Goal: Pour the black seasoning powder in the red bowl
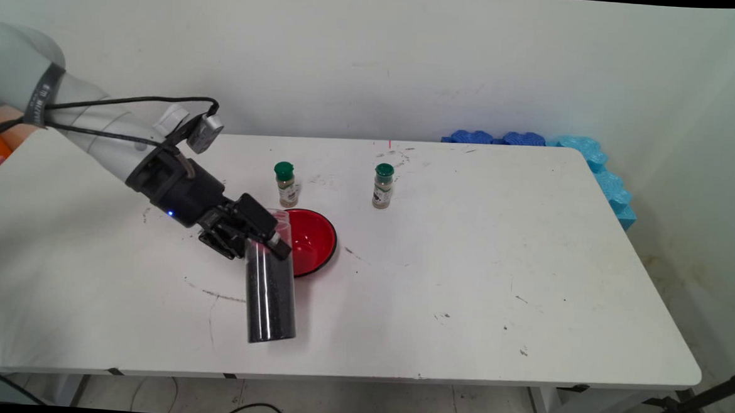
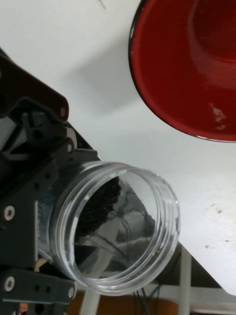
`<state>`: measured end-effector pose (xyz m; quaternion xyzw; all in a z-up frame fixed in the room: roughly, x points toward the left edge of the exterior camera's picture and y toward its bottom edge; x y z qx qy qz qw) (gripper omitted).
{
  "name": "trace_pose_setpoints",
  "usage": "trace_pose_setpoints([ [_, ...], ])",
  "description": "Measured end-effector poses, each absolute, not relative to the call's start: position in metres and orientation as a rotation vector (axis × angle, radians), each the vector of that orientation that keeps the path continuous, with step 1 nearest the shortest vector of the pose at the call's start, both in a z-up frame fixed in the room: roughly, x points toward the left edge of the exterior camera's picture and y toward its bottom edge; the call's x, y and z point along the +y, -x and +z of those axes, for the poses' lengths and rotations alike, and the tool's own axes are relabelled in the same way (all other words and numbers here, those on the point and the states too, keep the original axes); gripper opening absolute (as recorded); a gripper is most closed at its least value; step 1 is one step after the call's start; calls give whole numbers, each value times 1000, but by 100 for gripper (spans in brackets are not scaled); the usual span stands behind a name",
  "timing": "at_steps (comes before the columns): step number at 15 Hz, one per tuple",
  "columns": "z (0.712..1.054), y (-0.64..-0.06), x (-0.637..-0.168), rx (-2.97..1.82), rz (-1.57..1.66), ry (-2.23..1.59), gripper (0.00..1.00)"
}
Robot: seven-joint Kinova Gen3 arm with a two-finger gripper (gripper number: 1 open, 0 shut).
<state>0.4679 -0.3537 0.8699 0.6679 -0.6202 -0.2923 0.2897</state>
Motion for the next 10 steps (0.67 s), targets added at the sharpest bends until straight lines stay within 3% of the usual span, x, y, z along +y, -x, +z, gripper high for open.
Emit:
trace_pose_setpoints([
  [10, 857, -475, -368, -1330, -982, -2026, 0],
])
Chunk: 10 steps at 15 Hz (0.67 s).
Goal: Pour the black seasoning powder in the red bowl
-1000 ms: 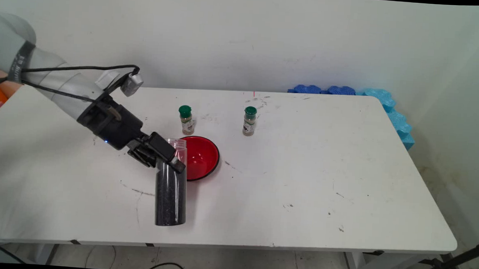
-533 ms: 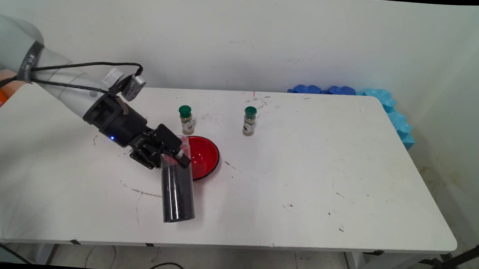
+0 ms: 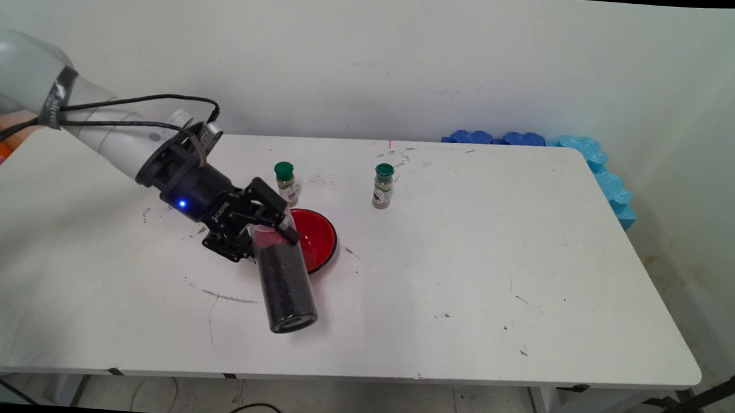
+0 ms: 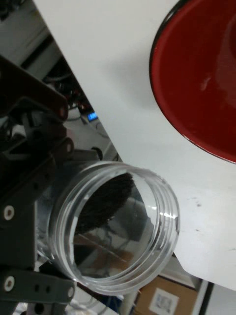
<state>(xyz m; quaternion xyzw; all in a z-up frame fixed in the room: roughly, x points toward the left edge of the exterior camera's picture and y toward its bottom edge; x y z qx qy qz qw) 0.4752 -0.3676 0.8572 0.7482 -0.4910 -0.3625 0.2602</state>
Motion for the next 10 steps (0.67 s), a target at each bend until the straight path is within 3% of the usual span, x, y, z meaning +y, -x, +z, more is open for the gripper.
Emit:
trace_pose_setpoints([
  [10, 850, -473, -377, -975, -1144, -2197, 0],
])
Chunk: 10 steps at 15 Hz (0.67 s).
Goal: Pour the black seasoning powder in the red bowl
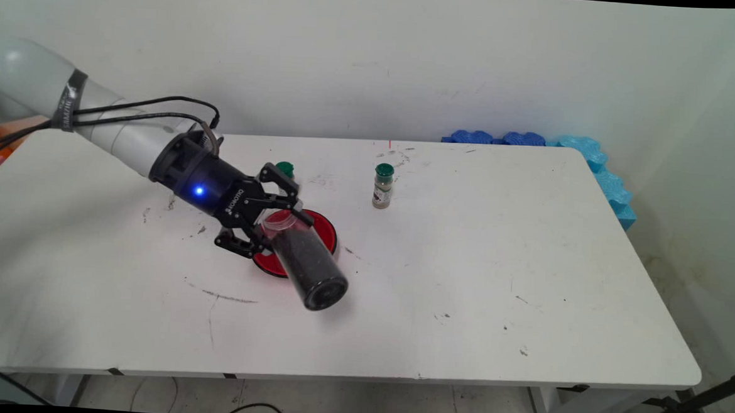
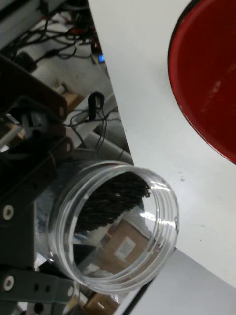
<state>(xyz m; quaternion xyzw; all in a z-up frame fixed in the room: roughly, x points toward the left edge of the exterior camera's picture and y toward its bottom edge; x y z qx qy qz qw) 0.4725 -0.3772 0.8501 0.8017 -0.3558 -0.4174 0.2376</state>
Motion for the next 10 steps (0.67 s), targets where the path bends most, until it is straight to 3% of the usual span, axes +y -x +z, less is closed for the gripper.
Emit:
trace_pose_setpoints([
  [10, 845, -467, -375, -721, -1240, -2290, 0],
])
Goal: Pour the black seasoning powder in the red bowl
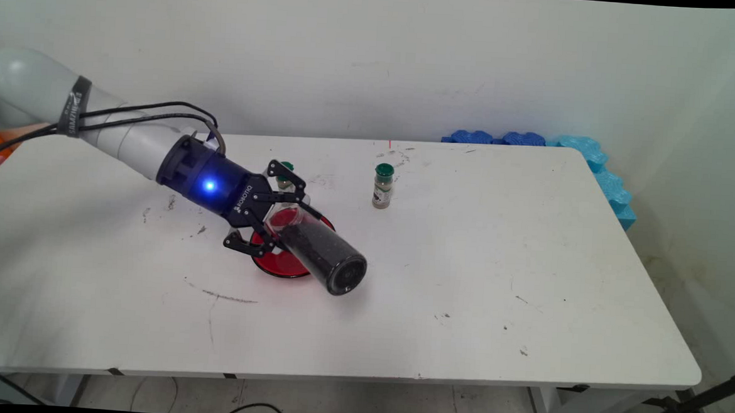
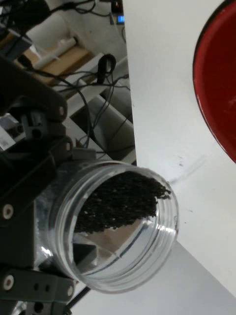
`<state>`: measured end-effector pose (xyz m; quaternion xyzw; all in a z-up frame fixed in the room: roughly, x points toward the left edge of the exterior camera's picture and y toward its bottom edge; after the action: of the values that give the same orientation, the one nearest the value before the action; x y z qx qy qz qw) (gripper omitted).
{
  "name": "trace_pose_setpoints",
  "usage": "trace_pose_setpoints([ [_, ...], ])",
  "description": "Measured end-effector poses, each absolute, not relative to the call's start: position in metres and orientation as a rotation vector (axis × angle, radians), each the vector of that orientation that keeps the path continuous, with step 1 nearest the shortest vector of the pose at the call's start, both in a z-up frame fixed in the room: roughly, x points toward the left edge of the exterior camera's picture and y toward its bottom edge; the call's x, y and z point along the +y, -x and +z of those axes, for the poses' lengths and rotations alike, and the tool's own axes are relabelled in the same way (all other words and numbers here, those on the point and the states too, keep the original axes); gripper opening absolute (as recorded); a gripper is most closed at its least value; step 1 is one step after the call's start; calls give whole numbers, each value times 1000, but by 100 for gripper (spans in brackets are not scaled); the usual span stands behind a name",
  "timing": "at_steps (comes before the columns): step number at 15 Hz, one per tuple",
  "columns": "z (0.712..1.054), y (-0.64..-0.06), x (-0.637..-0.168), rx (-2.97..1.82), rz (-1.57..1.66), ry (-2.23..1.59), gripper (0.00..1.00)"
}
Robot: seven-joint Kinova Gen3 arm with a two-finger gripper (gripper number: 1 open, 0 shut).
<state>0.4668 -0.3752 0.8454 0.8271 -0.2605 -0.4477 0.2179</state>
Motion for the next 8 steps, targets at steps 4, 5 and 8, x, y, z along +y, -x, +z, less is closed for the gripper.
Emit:
trace_pose_setpoints([
  [4, 843, -465, -374, -625, -1268, -2316, 0],
  [5, 843, -464, -373, -608, -1273, -2320, 0],
  [8, 842, -462, -372, -554, -1292, -2331, 0],
])
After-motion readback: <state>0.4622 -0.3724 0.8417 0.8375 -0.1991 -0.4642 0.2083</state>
